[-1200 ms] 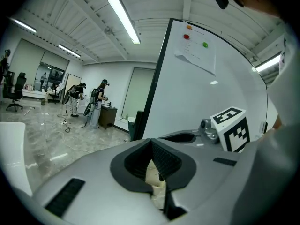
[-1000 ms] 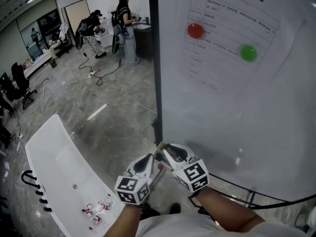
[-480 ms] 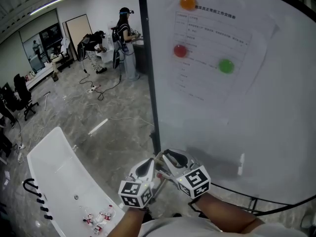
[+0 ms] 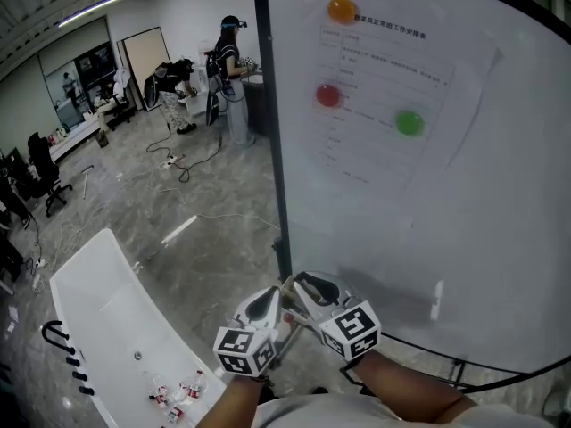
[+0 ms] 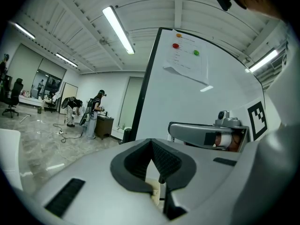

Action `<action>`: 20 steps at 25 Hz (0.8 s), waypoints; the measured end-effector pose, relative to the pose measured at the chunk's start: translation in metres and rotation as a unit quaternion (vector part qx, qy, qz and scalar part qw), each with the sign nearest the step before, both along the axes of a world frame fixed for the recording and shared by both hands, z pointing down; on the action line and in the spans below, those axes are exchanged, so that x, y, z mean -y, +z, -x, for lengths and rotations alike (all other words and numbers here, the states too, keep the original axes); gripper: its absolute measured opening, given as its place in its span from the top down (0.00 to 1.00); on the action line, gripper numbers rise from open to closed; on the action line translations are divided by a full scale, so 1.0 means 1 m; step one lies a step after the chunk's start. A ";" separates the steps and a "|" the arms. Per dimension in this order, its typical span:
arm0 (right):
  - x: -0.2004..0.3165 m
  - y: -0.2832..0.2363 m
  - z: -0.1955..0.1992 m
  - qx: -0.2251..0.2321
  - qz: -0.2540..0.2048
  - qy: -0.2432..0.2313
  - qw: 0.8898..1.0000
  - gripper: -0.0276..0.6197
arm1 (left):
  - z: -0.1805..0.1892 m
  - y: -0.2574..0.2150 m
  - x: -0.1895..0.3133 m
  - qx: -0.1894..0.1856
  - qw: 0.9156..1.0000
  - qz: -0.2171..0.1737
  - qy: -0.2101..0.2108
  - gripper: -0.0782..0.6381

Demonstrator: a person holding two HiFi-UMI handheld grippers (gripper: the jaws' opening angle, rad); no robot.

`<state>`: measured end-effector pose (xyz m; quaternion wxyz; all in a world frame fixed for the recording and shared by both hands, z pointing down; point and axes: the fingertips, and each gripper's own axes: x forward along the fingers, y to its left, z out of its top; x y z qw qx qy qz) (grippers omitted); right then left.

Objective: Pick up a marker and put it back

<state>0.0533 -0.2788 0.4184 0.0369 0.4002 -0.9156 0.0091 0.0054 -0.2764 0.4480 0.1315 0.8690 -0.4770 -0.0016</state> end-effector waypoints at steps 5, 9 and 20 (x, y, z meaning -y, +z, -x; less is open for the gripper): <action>0.002 0.005 0.002 -0.008 0.005 -0.006 1.000 0.85 | 0.006 0.001 0.002 -0.007 1.000 0.003 -0.007 0.89; 0.009 0.019 0.009 -0.029 0.018 -0.022 0.999 0.85 | 0.011 0.002 0.004 -0.009 1.000 0.005 -0.010 0.89; 0.032 0.095 0.037 -0.123 0.081 -0.085 0.985 0.85 | 0.026 0.015 0.006 -0.015 0.999 0.015 -0.026 0.89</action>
